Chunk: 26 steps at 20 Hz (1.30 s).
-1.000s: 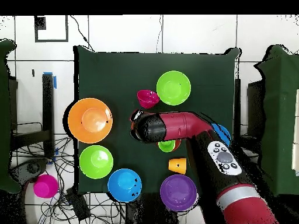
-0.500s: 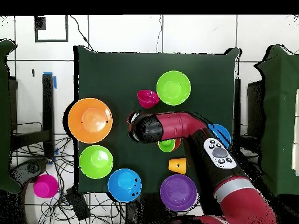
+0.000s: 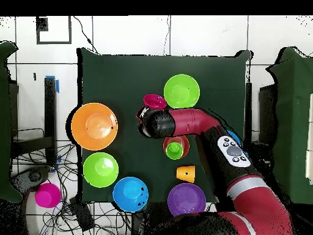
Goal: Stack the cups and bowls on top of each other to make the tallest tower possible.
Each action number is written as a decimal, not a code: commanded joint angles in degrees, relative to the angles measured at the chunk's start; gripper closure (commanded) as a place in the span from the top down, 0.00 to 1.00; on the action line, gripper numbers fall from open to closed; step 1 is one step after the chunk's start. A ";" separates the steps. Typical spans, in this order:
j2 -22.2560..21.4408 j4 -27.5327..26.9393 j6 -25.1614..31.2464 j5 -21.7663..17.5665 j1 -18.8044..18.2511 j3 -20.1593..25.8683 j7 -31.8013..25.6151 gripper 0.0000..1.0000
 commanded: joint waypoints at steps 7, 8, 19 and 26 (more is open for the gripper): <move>-0.37 -9.07 7.20 -2.19 2.57 1.87 -9.50 1.00; -0.88 -8.66 7.13 -1.73 2.82 1.59 -8.47 1.00; -2.52 -6.10 3.45 0.14 5.13 -1.35 -1.35 1.00; -2.37 -6.23 3.29 0.20 5.39 -2.17 -1.18 1.00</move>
